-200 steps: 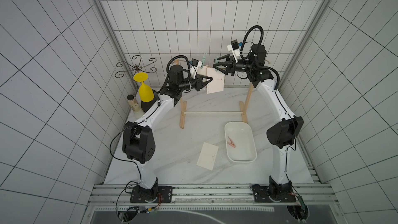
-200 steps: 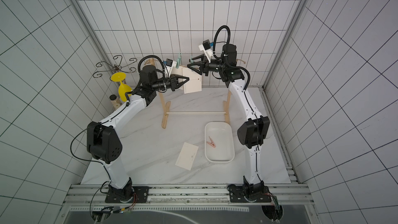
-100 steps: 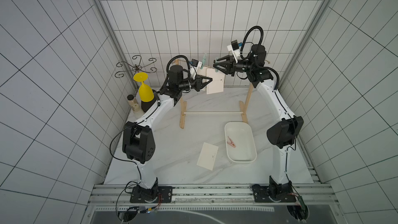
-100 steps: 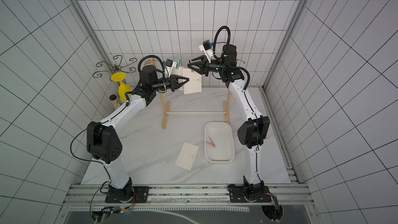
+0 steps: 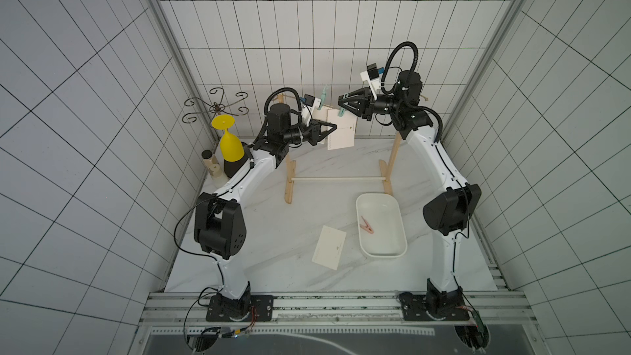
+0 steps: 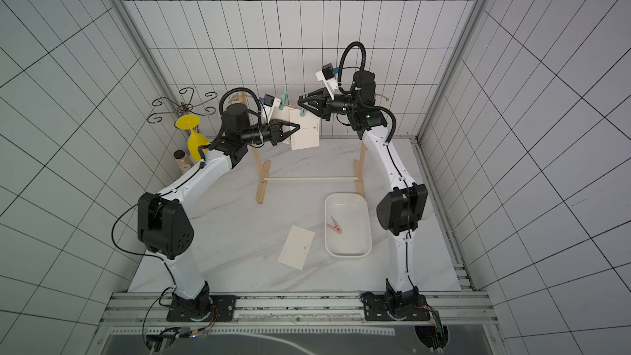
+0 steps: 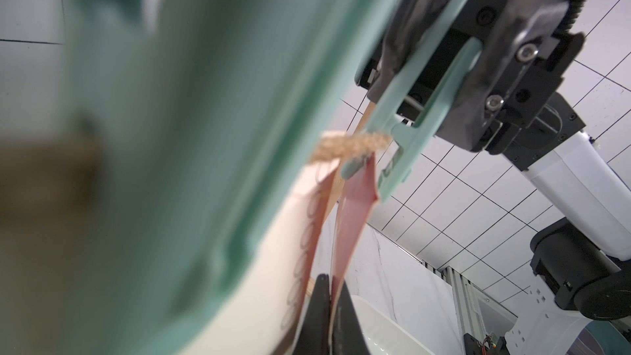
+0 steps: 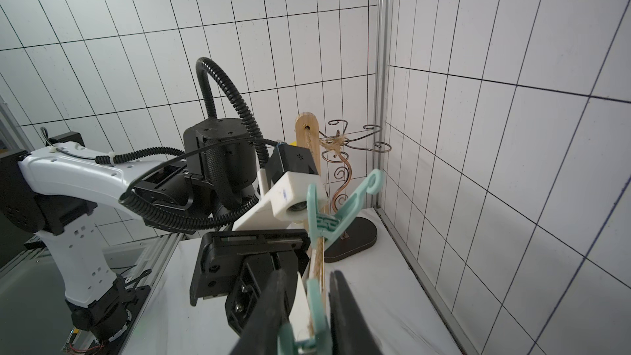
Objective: Remove the postcards from the strings
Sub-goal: Remove the clamp from the clothesline.
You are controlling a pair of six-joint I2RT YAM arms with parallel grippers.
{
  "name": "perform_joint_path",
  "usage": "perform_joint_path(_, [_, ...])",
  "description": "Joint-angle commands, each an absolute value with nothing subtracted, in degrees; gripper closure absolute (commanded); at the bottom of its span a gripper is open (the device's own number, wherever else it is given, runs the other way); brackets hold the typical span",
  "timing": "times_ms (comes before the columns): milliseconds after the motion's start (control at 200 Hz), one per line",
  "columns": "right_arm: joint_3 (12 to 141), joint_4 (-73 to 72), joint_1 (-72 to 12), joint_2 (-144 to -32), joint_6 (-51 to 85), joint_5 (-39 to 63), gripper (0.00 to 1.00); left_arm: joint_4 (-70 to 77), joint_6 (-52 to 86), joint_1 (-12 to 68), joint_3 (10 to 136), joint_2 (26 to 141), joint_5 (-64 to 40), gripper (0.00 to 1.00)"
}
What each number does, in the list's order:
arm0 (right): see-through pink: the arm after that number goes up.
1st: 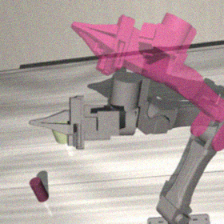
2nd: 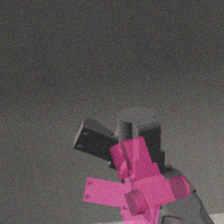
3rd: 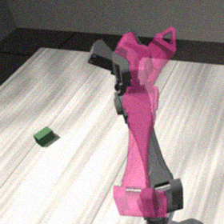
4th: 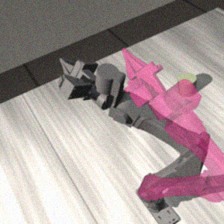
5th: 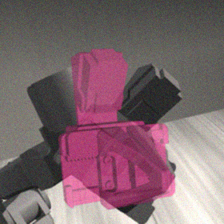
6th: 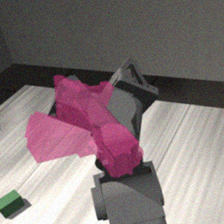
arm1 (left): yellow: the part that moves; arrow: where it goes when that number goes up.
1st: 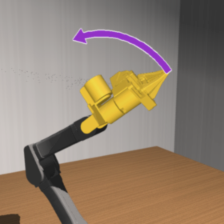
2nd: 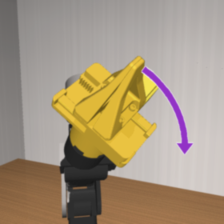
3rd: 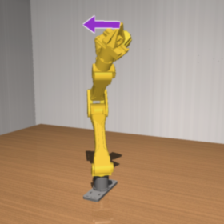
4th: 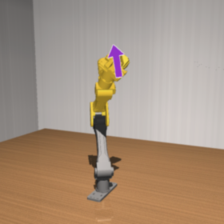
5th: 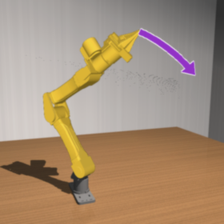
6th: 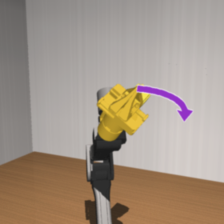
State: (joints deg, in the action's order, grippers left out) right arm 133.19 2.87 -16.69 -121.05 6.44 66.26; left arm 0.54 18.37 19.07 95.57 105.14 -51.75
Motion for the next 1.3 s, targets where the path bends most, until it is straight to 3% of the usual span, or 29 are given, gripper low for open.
perform_joint_path(0, [130.13, 2.77, -16.47, -118.75, 7.11, 68.69, 1.0, 0.79, 17.93, 19.05, 96.84, 105.34, -51.44, 1.0])
perform_joint_path(435, [118.1, -17.84, -16.11, -111.07, 13.84, 57.46, 1.0, -1.49, 14.17, 21.02, 91.55, 101.71, -47.83, 1.0])
perform_joint_path(760, [110.65, -43.51, -13.66, -109.24, 30.67, 55.61, 1.0, 1.02, 14.22, 22.06, 85.7, 97.82, -44.95, 1.0])
perform_joint_path(1135, [105.07, -53.05, -11.95, -105.92, 37.28, 55.93, 1.0, 7.0, 17.24, 22.06, 76.67, 90.92, -41.78, 1.0])
perform_joint_path(1295, [94.18, -57.39, -11.95, -98.09, 39.15, 56.68, 1.0, 11.41, 21.56, 21.98, 68.91, 84.93, -40.61, 1.0])
